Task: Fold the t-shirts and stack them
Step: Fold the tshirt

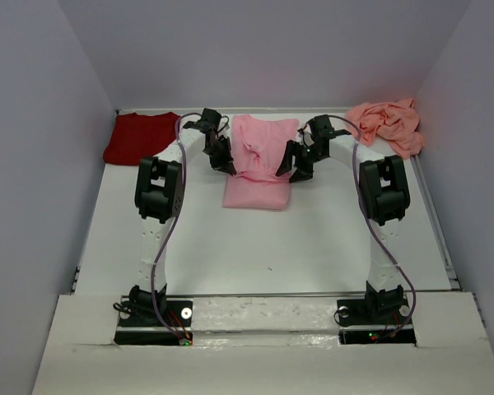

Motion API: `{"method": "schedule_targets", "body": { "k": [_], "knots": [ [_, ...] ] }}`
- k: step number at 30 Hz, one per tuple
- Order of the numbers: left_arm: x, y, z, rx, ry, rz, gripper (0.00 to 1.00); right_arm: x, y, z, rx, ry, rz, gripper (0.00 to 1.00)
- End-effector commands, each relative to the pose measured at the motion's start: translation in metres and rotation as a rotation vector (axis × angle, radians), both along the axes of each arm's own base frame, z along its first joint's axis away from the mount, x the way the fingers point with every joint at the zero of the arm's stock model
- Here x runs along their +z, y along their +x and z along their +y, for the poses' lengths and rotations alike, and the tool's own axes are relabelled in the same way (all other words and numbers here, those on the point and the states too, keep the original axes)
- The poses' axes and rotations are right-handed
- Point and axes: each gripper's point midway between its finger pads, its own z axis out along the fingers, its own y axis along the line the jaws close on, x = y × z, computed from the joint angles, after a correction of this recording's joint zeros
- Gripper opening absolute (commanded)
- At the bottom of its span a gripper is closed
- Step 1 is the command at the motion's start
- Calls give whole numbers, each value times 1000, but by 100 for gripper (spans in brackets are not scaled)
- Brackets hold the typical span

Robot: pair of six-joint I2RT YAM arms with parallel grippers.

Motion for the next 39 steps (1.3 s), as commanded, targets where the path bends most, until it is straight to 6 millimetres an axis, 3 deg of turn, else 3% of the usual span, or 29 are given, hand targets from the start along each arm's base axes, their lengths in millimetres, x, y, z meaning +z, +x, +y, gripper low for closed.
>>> {"method": "schedule_targets", "body": {
  "k": [1, 3, 4, 7, 10, 12, 14, 15, 17, 23, 26, 27, 29, 34, 39],
  "knots": [
    [50, 8, -3, -8, -49, -104, 0, 24, 22, 4, 8, 28, -103, 71],
    [64, 12, -3, -2, -60, -141, 0, 31, 25, 6, 15, 40, -119, 72],
    [70, 14, -4, 3, -68, -157, 7, 33, 26, 6, 16, 41, -124, 72],
    [90, 20, -5, 10, -84, -200, 15, 39, 29, 3, 11, 50, -136, 72],
    [105, 22, -6, 13, -95, -229, 33, 49, 29, 4, 14, 59, -155, 72],
    [117, 23, -7, 14, -114, -248, 36, 58, 27, 4, 20, 71, -166, 72],
    [127, 24, -7, 19, -127, -265, 46, 62, 25, 5, 27, 77, -176, 72],
    [137, 26, -7, 27, -136, -281, 69, 67, 24, 4, 34, 76, -193, 72],
    [147, 27, -8, 30, -148, -300, 99, 68, 24, 3, 35, 71, -204, 72],
    [173, 25, -8, 35, -174, -329, 99, 76, 32, -2, 26, 90, -227, 72],
    [180, 10, -12, 28, -215, -318, 99, 87, 39, -5, 13, 97, -254, 72],
    [173, 6, -12, 25, -214, -296, 99, 87, 39, -5, 13, 97, -254, 72],
    [185, -1, -13, 15, -244, -322, 99, 87, 39, -5, 22, 100, -259, 72],
    [169, -30, -14, -34, -241, -267, 99, 79, 48, -6, 62, 106, -285, 72],
    [142, -61, -25, -108, -254, -176, 99, 77, 65, 9, 139, 181, -317, 72]
  ]
}}
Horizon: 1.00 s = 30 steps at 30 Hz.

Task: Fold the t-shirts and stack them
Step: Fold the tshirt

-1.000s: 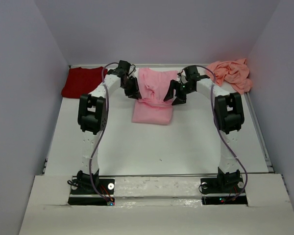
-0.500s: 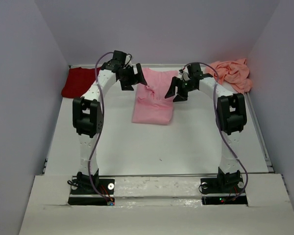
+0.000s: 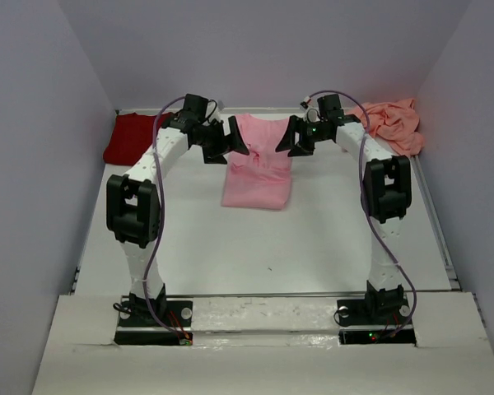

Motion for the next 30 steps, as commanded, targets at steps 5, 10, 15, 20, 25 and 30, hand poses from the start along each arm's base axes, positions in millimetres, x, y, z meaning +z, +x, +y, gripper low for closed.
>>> {"method": "schedule_targets", "body": {
  "k": [5, 10, 15, 20, 25, 30],
  "knots": [
    [-17, -53, -36, -158, -33, 62, 99, 17, 36, 17, 141, 89, -164, 75],
    [-32, -69, -54, -210, -38, 104, 99, 8, 47, 18, 166, 72, -161, 75],
    [-42, -75, -63, -237, -20, 128, 99, -15, 35, 17, 174, 75, -85, 71],
    [-51, -76, -67, -254, 14, 149, 99, -17, 26, 15, 181, 65, -73, 69],
    [-64, -76, -84, -281, -94, 163, 99, -17, 20, 16, 190, 81, -53, 63],
    [-68, -75, -101, -286, -209, 171, 81, -17, 16, 18, 198, 104, -33, 63]
  ]
}}
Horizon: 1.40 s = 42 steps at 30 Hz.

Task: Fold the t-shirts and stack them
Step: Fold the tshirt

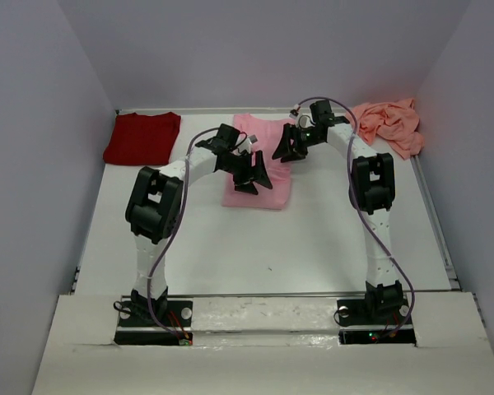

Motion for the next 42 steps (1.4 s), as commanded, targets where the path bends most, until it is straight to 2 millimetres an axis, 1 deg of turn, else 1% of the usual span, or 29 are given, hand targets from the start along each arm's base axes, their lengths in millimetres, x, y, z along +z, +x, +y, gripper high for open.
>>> {"method": "schedule_targets", "body": {
  "k": [1, 2, 3, 4, 7, 8, 9, 10, 11, 12, 13, 16, 21, 23, 25, 26, 27, 28, 29, 30, 31, 32, 34, 35, 38, 41, 42],
  "knots": [
    [14, 2, -24, -22, -146, -9, 71, 25, -1, 1, 22, 46, -35, 63],
    [15, 5, -29, -23, -160, -13, 59, 24, -3, 1, 25, 46, -29, 63],
    [15, 6, -29, -22, -162, -10, 59, 25, -3, 1, 24, 45, -31, 63],
    [14, 6, -32, -27, -165, -4, 49, 23, -4, 1, 24, 46, -25, 63],
    [15, 6, -36, -32, -171, -3, 41, 23, -6, 1, 25, 50, -11, 64],
    [15, 4, -39, -38, -171, 1, 34, 21, -8, 1, 25, 50, 0, 64],
    [15, 4, -39, -38, -174, 3, 31, 20, -9, 1, 27, 51, 6, 64],
    [14, 3, -41, -42, -175, 12, 21, 20, -11, 1, 28, 52, 16, 64],
    [13, 0, -43, -49, -178, 18, 14, 18, -13, 1, 29, 50, 27, 64],
    [12, -1, -44, -51, -177, 23, 10, 17, -14, 1, 31, 53, 32, 64],
    [11, -2, -45, -53, -175, 27, 0, 15, -17, 0, 34, 52, 44, 64],
    [8, -6, -47, -58, -173, 39, 0, 12, -21, 1, 38, 58, 65, 64],
    [1, -10, -47, -61, -167, 57, 0, 14, -24, 1, 45, 66, 71, 61],
    [-4, -12, -45, -60, -151, 66, 0, 18, -25, 2, 50, 77, 72, 58],
    [-14, -14, -42, -52, -131, 82, 0, 19, -27, 3, 52, 85, 81, 56],
    [-17, -15, -41, -52, -125, 89, 5, 21, -26, 3, 52, 86, 76, 56],
    [-20, -16, -41, -55, -122, 92, 13, 21, -26, 3, 53, 88, 77, 56],
    [-28, -20, -39, -58, -116, 109, 24, 21, -25, 4, 54, 90, 77, 56],
    [-30, -19, -40, -60, -126, 104, 27, 21, -25, 4, 53, 89, 81, 56],
    [-32, -20, -40, -64, -134, 107, 27, 24, -24, 4, 55, 91, 74, 56],
    [-36, -21, -39, -58, -142, 117, 20, 24, -24, 4, 55, 94, 80, 55],
    [-36, -21, -40, -61, -154, 120, 1, 24, -24, 5, 57, 96, 81, 56],
    [-42, -21, -40, -51, -157, 139, 0, 27, -23, 5, 57, 101, 83, 55],
    [-43, -21, -41, -56, -163, 143, 0, 28, -26, 10, 67, 104, 85, 55],
    [-48, -22, -41, -60, -168, 160, 0, 29, -27, 10, 68, 106, 90, 55],
    [-51, -20, -37, -39, -150, 152, 0, 24, -28, 9, 68, 101, 105, 54],
    [-53, -16, -33, -17, -131, 138, 0, 23, -32, 14, 78, 100, 112, 53]
  ]
}}
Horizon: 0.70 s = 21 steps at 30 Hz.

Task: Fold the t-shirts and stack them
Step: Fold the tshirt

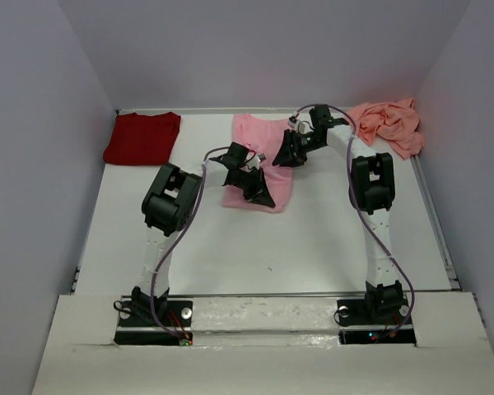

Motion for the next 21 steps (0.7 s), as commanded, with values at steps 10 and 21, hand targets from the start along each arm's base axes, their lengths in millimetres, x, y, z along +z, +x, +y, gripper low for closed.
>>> {"method": "schedule_targets", "body": {
  "k": [10, 21],
  "knots": [
    [18, 19, 19, 70, -15, -54, 0, 4, -12, 16, 49, 20, 35, 35],
    [19, 16, 24, 54, -6, -60, 0, 9, -4, 31, 62, 57, 8, 12]
  ]
}}
